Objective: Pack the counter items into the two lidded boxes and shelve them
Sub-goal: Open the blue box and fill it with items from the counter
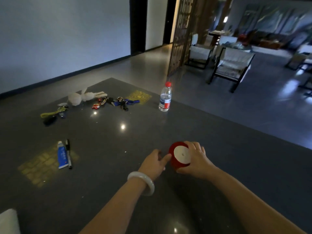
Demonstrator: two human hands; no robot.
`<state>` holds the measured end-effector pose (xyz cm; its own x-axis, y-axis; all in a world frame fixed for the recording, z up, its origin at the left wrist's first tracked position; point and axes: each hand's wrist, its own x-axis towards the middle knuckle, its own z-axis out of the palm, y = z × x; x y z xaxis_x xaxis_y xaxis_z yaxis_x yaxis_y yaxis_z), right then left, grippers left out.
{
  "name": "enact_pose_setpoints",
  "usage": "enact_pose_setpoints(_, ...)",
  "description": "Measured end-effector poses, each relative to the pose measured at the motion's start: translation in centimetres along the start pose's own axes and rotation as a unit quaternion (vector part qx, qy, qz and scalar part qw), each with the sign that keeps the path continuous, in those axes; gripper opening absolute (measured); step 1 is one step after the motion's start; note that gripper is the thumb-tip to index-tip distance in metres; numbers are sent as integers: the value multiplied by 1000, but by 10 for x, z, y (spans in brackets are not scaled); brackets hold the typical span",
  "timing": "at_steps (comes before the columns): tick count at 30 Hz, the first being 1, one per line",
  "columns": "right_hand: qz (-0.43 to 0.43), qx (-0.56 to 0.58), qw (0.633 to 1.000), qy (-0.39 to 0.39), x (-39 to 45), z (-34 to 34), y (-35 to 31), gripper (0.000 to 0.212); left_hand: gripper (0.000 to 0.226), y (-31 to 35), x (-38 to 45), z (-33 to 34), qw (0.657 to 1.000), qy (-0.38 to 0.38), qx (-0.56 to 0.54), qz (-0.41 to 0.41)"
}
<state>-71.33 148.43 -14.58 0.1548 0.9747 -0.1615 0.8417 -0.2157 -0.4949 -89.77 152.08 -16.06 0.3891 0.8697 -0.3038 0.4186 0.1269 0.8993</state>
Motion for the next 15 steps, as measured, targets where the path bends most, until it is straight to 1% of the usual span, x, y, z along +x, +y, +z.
enact_pose_setpoints(2, -19, -1, 1000, 25, -29, -17, 11, 113, 59, 20, -14, 26, 991, -66, -115, -15)
enact_pose_setpoints(4, -21, -3, 999, 39, -60, -33, 25, 118, 54, 37, -29, 53, 974, -115, -196, -25)
enact_pose_setpoints(7, -11, -8, 998, 54, -107, -58, 55, 121, 47, 57, -51, 96, 948, -156, -274, -38)
enact_pose_setpoints(9, 9, -4, 998, 60, -140, -76, 79, 119, 46, 68, -66, 126, 939, -171, -295, -45)
enact_pose_setpoints(11, 38, 17, 997, 71, -175, -94, 105, 112, 44, 78, -83, 158, 933, -188, -303, -50)
enact_pose_setpoints(12, 56, 34, 994, 85, -192, -102, 118, 104, 44, 82, -92, 173, 929, -202, -308, -49)
enact_pose_setpoints(15, 118, 112, 976, 142, -245, -126, 155, 73, 49, 95, -117, 218, 917, -244, -311, -47)
